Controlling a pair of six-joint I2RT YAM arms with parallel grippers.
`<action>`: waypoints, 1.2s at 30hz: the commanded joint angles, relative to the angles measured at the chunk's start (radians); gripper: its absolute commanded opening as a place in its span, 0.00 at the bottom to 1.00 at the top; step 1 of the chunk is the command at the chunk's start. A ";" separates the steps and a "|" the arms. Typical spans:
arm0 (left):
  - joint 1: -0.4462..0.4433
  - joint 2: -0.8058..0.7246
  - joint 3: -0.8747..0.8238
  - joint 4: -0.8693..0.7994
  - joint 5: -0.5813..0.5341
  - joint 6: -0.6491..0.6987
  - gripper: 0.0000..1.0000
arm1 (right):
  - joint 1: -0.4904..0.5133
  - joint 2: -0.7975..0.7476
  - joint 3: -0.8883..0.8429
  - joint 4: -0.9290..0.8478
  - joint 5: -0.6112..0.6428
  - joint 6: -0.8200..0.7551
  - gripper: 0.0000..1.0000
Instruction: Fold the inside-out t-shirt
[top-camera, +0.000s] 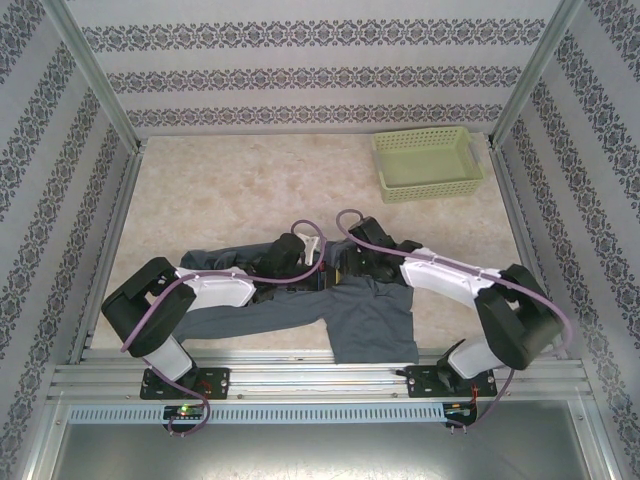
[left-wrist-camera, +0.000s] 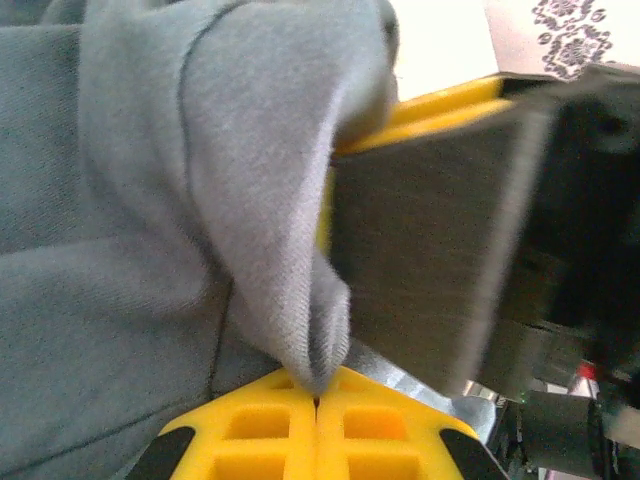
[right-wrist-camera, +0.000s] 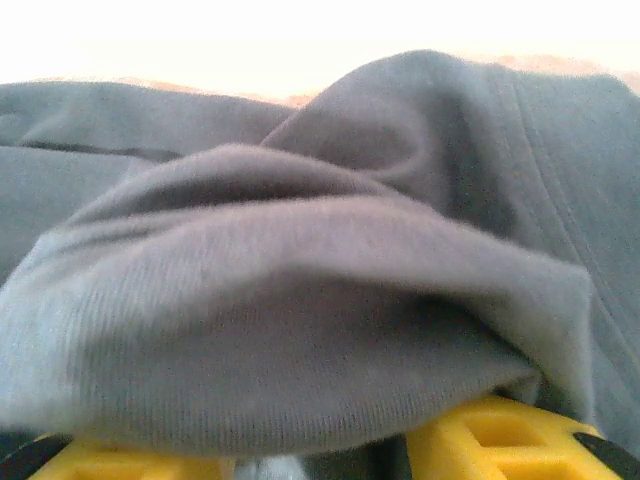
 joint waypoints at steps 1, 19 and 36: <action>-0.008 0.013 -0.024 0.121 0.041 0.011 0.00 | -0.010 0.065 0.044 0.021 0.032 0.003 0.47; 0.073 0.059 -0.030 0.294 0.070 -0.026 0.00 | -0.080 -0.255 -0.126 0.031 -0.222 0.050 0.00; 0.091 -0.006 0.051 -0.154 -0.032 0.186 0.25 | -0.320 -0.480 -0.297 0.153 -0.500 0.136 0.00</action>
